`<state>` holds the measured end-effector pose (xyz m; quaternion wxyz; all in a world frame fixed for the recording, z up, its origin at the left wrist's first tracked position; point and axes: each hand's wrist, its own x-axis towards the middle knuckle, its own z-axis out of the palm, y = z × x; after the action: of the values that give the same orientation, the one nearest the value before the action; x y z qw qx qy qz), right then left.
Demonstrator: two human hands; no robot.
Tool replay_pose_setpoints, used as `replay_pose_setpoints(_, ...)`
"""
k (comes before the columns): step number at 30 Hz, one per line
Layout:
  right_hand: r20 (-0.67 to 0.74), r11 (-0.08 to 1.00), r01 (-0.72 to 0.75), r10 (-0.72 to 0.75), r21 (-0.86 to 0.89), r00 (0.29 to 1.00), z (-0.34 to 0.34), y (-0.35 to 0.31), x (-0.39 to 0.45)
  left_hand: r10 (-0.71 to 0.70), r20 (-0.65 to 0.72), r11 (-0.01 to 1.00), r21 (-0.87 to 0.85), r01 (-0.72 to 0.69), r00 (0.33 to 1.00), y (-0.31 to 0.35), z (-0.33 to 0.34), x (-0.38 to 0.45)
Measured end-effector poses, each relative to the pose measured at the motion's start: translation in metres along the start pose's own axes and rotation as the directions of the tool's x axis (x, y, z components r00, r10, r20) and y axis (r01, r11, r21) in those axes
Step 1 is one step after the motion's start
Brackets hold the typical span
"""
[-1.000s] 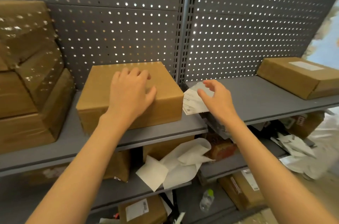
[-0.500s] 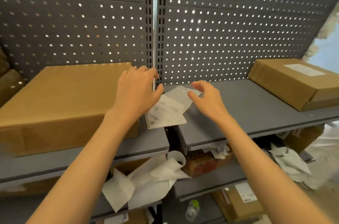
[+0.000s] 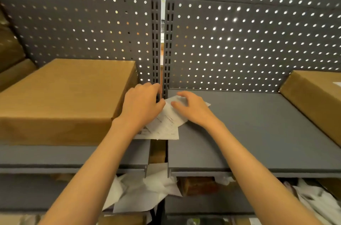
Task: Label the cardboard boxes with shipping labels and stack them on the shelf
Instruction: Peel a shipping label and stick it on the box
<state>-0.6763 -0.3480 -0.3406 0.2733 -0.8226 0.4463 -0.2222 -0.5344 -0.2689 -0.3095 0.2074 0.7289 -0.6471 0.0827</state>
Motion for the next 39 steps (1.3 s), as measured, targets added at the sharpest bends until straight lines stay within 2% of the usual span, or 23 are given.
replay_pose_setpoints(5,0.119,0.996,0.021,-0.011,-0.088,0.993,0.01,0.002,0.004,-0.034,0.064,0.999,-0.012,0.035,0.997,-0.006,0.015,0.004)
replay_pose_setpoints(11,0.049,0.997,0.051,-0.048,-0.058,0.998,0.015,0.009,0.004,-0.027,0.094,1.0,-0.001,0.027,0.995,-0.006,0.023,0.007)
replay_pose_setpoints(17,-0.034,0.993,0.077,-0.075,0.085,0.997,0.013,0.009,0.001,-0.043,0.097,0.997,-0.067,0.049,0.994,-0.004,0.03,0.004)
replay_pose_setpoints(22,-0.098,0.955,0.041,-0.013,0.294,0.995,0.004,0.007,0.001,-0.043,0.052,0.992,-0.115,0.049,0.998,-0.005,0.028,0.003)
replay_pose_setpoints(25,-0.13,0.924,0.079,-0.032,0.374,0.991,-0.005,0.003,0.001,-0.057,0.014,0.976,-0.212,0.059,0.998,-0.005,0.023,0.005)
replay_pose_setpoints(29,-0.153,0.907,0.123,-0.065,0.403,0.986,-0.02,-0.006,-0.001,-0.091,-0.06,0.941,-0.331,0.066,0.994,0.0,0.013,0.007)
replay_pose_setpoints(33,-0.182,0.936,0.149,-0.094,0.319,0.979,-0.033,-0.017,-0.001,-0.13,-0.152,0.889,-0.456,0.047,0.98,0.001,0.008,0.011)
replay_pose_setpoints(39,-0.268,0.942,0.284,-0.231,0.177,0.935,-0.046,-0.034,-0.003,-0.202,-0.139,0.685,-0.728,0.038,0.969,-0.002,-0.001,0.017)
